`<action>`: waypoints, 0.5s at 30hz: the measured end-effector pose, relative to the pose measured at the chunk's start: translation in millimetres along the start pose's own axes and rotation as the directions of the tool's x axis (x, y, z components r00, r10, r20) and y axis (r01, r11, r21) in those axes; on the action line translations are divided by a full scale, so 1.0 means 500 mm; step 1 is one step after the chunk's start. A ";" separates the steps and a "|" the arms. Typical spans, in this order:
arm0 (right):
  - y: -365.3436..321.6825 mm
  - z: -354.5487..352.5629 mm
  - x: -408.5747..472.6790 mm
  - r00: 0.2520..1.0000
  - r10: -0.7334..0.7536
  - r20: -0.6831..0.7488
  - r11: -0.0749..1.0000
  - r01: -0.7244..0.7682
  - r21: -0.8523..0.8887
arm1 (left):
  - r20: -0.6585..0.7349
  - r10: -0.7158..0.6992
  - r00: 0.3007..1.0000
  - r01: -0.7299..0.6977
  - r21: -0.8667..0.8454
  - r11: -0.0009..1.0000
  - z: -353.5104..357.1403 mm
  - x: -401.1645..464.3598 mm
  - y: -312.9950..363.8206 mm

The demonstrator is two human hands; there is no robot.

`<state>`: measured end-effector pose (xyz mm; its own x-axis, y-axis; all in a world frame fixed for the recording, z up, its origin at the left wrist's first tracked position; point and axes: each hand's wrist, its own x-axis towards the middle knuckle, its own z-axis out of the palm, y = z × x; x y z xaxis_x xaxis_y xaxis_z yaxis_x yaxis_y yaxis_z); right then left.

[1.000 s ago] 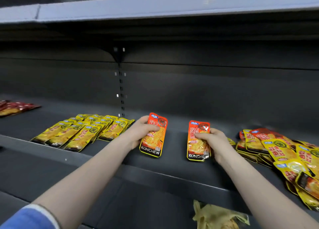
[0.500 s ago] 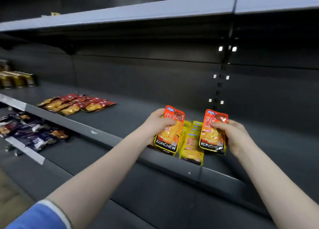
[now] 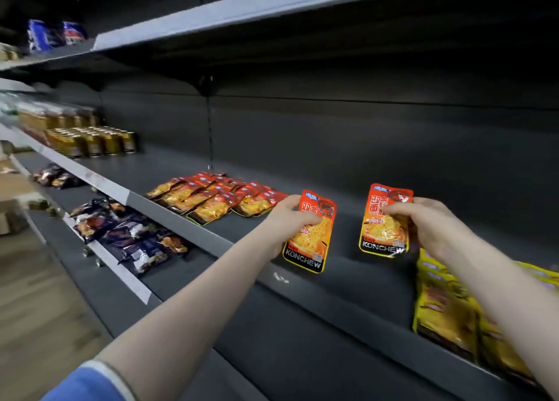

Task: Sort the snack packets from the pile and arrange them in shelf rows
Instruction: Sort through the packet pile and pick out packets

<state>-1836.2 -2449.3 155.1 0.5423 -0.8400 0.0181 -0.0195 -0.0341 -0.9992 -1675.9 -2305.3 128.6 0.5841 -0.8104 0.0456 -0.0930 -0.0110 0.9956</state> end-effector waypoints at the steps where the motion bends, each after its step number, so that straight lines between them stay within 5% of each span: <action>1: -0.001 0.022 0.028 1.000 -0.003 0.008 1.000 0.003 -0.001 | -0.009 0.006 1.000 -0.006 0.018 1.000 -0.029 0.025 -0.004; 15: 0.033 0.393 0.216 0.989 0.145 0.008 0.989 -0.145 0.013 | -0.044 0.009 0.999 -0.008 0.014 1.000 -0.417 0.300 0.040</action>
<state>-1613.0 -2434.1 133.6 0.5401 -0.8319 -0.1271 -0.0872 0.0948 -0.9917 -1422.2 -2304.9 172.5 0.6184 -0.7837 0.0580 -0.1091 -0.0125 0.9939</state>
